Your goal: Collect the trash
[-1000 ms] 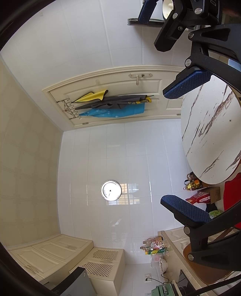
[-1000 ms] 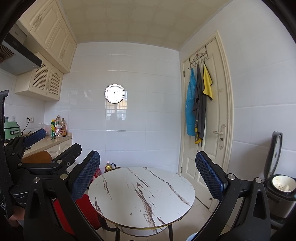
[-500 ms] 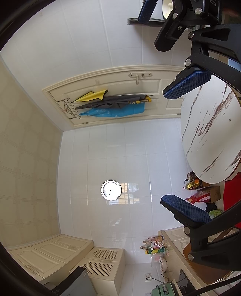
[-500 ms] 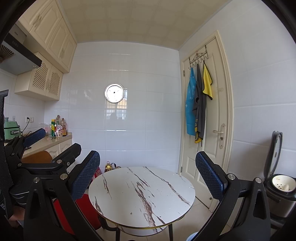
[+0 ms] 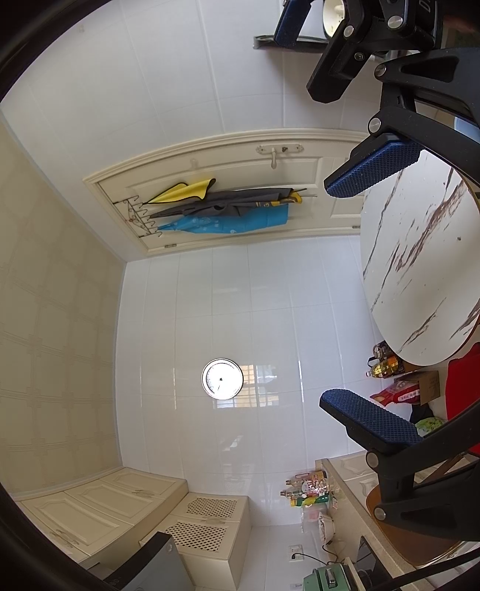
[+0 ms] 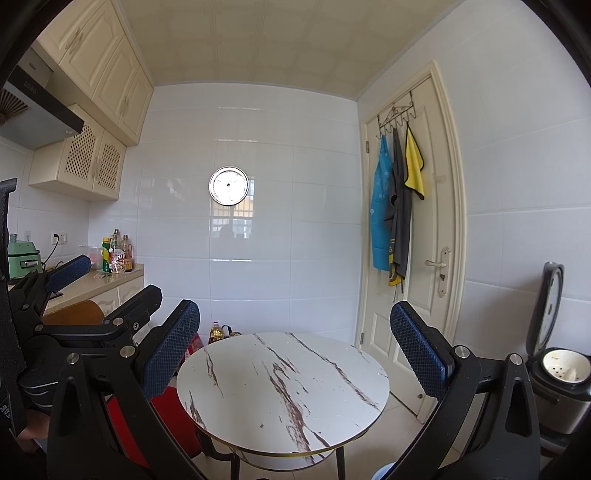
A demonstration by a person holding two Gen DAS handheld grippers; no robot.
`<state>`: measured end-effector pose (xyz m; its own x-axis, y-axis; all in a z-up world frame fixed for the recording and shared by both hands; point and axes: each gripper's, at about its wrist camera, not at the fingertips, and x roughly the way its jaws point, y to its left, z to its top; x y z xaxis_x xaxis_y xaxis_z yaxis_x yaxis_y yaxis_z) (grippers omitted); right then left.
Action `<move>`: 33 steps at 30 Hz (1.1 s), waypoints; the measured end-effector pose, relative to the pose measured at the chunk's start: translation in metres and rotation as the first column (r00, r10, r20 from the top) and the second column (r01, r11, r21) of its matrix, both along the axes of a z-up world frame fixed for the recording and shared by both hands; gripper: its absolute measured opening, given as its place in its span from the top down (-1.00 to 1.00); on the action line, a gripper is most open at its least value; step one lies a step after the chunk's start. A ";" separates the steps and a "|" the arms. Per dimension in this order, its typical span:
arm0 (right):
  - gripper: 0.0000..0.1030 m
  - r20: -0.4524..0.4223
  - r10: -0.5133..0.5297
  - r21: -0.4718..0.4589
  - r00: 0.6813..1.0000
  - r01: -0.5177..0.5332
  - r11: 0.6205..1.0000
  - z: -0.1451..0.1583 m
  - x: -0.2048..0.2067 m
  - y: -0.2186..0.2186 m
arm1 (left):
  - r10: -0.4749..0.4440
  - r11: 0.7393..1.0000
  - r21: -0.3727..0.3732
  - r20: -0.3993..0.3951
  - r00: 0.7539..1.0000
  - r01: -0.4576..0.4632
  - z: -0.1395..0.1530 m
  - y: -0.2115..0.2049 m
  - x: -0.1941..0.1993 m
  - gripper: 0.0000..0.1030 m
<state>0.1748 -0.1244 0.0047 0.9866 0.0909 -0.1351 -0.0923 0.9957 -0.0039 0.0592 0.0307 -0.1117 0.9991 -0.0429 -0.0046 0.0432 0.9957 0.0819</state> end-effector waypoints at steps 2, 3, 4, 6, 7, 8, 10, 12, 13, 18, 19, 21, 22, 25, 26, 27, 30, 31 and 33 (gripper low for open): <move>-1.00 0.001 -0.001 0.000 1.000 0.001 1.000 0.000 0.000 0.000 | 0.000 1.000 -0.001 0.001 1.000 0.000 0.000 0.002 0.001 -0.99; -1.00 0.002 -0.001 0.001 1.000 0.001 1.000 0.000 0.000 0.000 | -0.001 1.000 0.000 0.001 1.000 0.001 0.000 0.002 0.000 -0.99; -1.00 0.001 0.000 0.001 1.000 0.000 1.000 0.000 0.000 0.000 | -0.001 1.000 0.000 0.001 1.000 0.001 0.000 0.002 0.000 -0.99; -1.00 0.001 0.000 0.001 1.000 0.000 1.000 0.000 0.000 0.000 | -0.001 1.000 0.000 0.001 1.000 0.001 0.000 0.002 0.000 -0.99; -1.00 0.001 0.000 0.001 1.000 0.000 1.000 0.000 0.000 0.000 | -0.002 1.000 0.000 0.001 1.000 0.002 0.000 0.003 0.000 -0.99; -1.00 0.001 0.000 0.001 1.000 0.000 1.000 0.000 0.000 0.000 | -0.002 1.000 0.000 0.001 1.000 0.002 -0.001 0.004 0.000 -0.99; -1.00 0.000 0.000 0.000 1.000 0.000 1.000 0.000 0.000 0.000 | -0.002 1.000 0.000 0.002 1.000 0.002 -0.002 0.006 0.000 -0.99; -1.00 0.000 -0.001 0.000 1.000 0.001 1.000 0.000 0.000 0.000 | -0.002 1.000 0.000 0.002 1.000 0.002 -0.001 0.006 0.000 -0.99; -1.00 0.001 0.001 0.000 1.000 -0.001 1.000 0.000 0.000 0.000 | -0.003 1.000 0.000 0.002 1.000 0.003 -0.002 0.006 0.000 -0.99; -1.00 0.000 0.004 -0.001 1.000 -0.004 1.000 0.001 0.000 0.000 | -0.005 1.000 -0.001 0.002 1.000 0.005 -0.003 0.014 0.001 -0.99; -1.00 -0.001 0.004 0.000 1.000 -0.004 1.000 0.001 0.000 0.000 | -0.005 1.000 -0.001 0.001 1.000 0.005 -0.003 0.015 0.002 -0.99; -1.00 -0.002 0.005 -0.001 1.000 -0.005 1.000 0.001 0.000 -0.001 | -0.005 1.000 -0.001 0.000 1.000 0.005 -0.003 0.018 0.003 -0.99; -1.00 -0.003 0.005 -0.001 1.000 -0.005 1.000 0.001 0.000 -0.001 | -0.006 1.000 -0.001 -0.001 1.000 0.006 -0.002 0.019 0.004 -0.99; -1.00 -0.005 0.008 -0.002 1.000 -0.008 1.000 0.002 0.001 -0.001 | -0.007 1.000 -0.001 -0.002 1.000 0.007 -0.001 0.023 0.006 -0.99; -1.00 -0.005 0.009 -0.003 1.000 -0.009 1.000 0.002 0.002 -0.002 | -0.008 1.000 -0.001 -0.002 1.000 0.008 0.000 0.024 0.007 -0.99; -1.00 -0.005 0.009 -0.003 1.000 -0.009 1.000 0.002 0.002 -0.002 | -0.009 1.000 -0.001 -0.002 1.000 0.009 0.000 0.025 0.007 -0.99; -1.00 -0.005 0.009 -0.003 1.000 -0.009 1.000 0.002 0.002 -0.001 | -0.009 1.000 -0.001 -0.002 1.000 0.009 0.000 0.026 0.007 -0.99; -1.00 -0.005 0.008 -0.003 1.000 -0.008 1.000 0.002 0.002 -0.001 | -0.010 1.000 -0.001 -0.004 1.000 0.010 0.000 0.026 0.008 -0.99; -1.00 -0.006 0.009 -0.003 1.000 -0.009 1.000 0.002 0.002 -0.001 | -0.008 1.000 -0.002 -0.006 1.000 0.008 0.000 0.027 0.008 -0.99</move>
